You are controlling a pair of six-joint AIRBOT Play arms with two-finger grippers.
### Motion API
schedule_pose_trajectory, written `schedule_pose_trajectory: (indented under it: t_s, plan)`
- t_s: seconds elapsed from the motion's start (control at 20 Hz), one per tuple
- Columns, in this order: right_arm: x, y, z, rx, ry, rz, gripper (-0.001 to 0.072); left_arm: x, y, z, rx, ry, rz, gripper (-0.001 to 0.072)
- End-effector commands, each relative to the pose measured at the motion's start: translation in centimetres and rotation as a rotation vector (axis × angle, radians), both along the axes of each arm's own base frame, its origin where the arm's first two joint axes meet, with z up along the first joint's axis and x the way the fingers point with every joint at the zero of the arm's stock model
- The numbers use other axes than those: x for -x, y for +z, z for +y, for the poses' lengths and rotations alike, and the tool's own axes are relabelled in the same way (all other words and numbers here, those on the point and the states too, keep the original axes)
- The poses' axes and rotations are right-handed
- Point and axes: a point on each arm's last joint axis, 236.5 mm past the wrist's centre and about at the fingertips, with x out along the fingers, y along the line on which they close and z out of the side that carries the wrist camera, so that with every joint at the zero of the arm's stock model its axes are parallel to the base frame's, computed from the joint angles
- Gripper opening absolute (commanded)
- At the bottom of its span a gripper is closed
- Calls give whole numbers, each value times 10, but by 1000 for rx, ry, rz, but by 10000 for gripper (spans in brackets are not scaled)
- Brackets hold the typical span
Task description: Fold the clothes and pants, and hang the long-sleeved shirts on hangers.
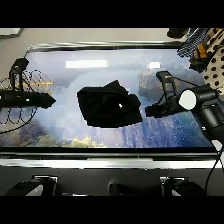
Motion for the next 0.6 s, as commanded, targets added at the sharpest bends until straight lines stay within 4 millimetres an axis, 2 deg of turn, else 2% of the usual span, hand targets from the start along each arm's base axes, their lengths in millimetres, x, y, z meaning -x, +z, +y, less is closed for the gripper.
schedule_pose_trajectory:
  t_s: [0.0, 0.15, 0.25, 0.4, 0.55]
  plan:
    - [0, 0, 0, 0, 1, 0, 22, 0, -1, 0, 0, 3, 4, 720]
    - [0, 0, 0, 0, 0, 0, 22, -4, -9, 1, 7, 16, 24, 720]
    - [0, 0, 1, -2, 1, 0, 22, -9, -26, 0, 38, 72, 89, 720]
    - [0, 0, 2, -6, 1, 0, 22, -17, -63, -12, 87, 72, 201, 720]
    - [-10, 5, 4, -19, -4, -46, 24, -31, -101, -27, 154, 83, 285, 720]
